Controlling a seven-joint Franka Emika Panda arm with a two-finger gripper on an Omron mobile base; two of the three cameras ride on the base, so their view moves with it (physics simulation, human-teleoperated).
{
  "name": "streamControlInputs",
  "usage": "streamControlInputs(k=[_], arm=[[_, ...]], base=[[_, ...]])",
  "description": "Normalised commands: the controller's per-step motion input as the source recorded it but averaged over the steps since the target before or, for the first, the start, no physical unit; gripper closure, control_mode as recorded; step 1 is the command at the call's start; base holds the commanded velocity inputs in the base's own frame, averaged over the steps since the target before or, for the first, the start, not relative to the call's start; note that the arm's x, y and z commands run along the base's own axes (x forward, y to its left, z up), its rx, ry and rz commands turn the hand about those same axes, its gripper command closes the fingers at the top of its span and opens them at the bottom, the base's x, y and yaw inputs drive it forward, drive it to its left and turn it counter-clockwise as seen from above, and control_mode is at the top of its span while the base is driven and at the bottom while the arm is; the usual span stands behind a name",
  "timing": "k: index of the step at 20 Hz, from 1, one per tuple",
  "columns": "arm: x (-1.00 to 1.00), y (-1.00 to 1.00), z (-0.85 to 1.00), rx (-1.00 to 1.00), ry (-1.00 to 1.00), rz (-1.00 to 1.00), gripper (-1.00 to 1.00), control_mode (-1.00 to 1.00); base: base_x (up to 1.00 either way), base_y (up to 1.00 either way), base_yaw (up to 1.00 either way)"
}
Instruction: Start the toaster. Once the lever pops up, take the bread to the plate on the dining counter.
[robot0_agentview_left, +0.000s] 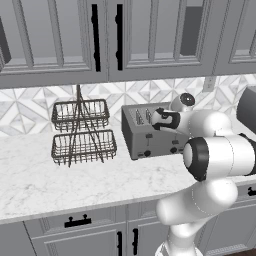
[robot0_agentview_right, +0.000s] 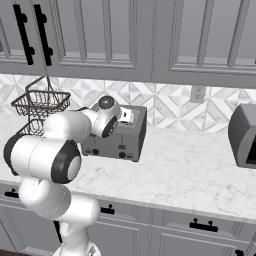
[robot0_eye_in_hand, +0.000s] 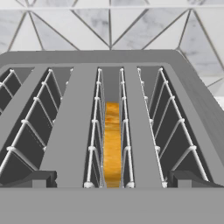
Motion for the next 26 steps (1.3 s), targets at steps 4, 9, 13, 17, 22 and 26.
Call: streamControlInputs(k=[4, 9, 13, 17, 22, 26], arm=[[0.00, 0.00, 0.00, 0.00, 0.00, 0.00, -1.00, -1.00], [0.00, 0.00, 0.00, 0.00, 0.00, 0.00, -1.00, -1.00], [0.00, 0.00, 0.00, 0.00, 0.00, 0.00, -1.00, -1.00], [0.00, 0.00, 0.00, 0.00, 0.00, 0.00, -1.00, -1.00], [0.00, 0.00, 0.00, 0.00, 0.00, 0.00, -1.00, -1.00], [0.00, 0.00, 0.00, 0.00, 0.00, 0.00, -1.00, -1.00]], base=[[0.00, 0.00, 0.00], [0.00, 0.00, 0.00], [0.00, 0.00, 0.00], [0.00, 0.00, 0.00], [0.00, 0.00, 0.00], [0.00, 0.00, 0.00]])
